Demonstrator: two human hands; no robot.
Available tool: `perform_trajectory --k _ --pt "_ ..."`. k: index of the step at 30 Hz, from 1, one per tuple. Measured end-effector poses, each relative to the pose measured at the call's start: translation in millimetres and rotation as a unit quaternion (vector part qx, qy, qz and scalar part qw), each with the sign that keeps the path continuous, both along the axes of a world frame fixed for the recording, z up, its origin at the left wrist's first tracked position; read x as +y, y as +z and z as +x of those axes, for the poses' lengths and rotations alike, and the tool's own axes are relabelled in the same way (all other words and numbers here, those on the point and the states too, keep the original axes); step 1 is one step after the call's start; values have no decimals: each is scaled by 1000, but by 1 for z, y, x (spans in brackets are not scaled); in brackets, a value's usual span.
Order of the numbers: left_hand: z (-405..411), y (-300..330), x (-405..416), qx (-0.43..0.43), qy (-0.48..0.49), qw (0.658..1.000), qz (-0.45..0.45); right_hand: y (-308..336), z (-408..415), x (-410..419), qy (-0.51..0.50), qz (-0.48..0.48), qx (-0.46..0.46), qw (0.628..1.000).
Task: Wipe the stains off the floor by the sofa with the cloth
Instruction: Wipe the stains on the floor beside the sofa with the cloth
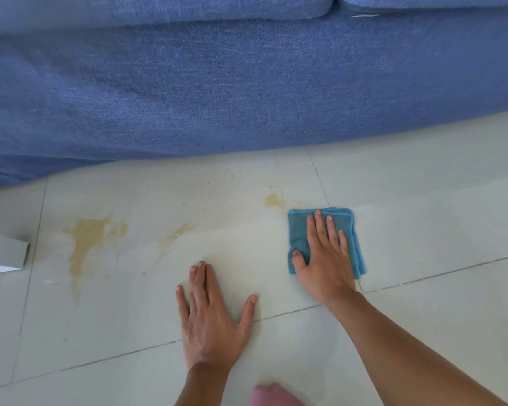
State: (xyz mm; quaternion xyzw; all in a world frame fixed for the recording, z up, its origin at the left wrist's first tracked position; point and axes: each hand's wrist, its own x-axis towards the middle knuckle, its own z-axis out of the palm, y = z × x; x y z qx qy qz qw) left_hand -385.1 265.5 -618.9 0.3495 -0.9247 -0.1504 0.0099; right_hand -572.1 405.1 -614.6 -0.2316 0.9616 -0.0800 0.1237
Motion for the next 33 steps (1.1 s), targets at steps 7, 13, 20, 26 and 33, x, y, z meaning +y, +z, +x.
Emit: perform_trajectory --k 7,13,20,26,33 --pt "-1 -5 -1 7 0 1000 6 5 -67 -35 15 -21 -23 999" --pt "-2 -8 -2 10 0 1000 15 4 -101 -90 78 -33 -46 995" --pt "-3 -8 -4 15 -1 1000 18 7 -86 -139 157 -31 -66 985" --pt "-2 -6 -6 16 -3 1000 15 11 -38 -100 221 -34 -60 973" --pt "0 -2 -4 6 -6 1000 4 6 -11 -26 122 -14 -41 992"
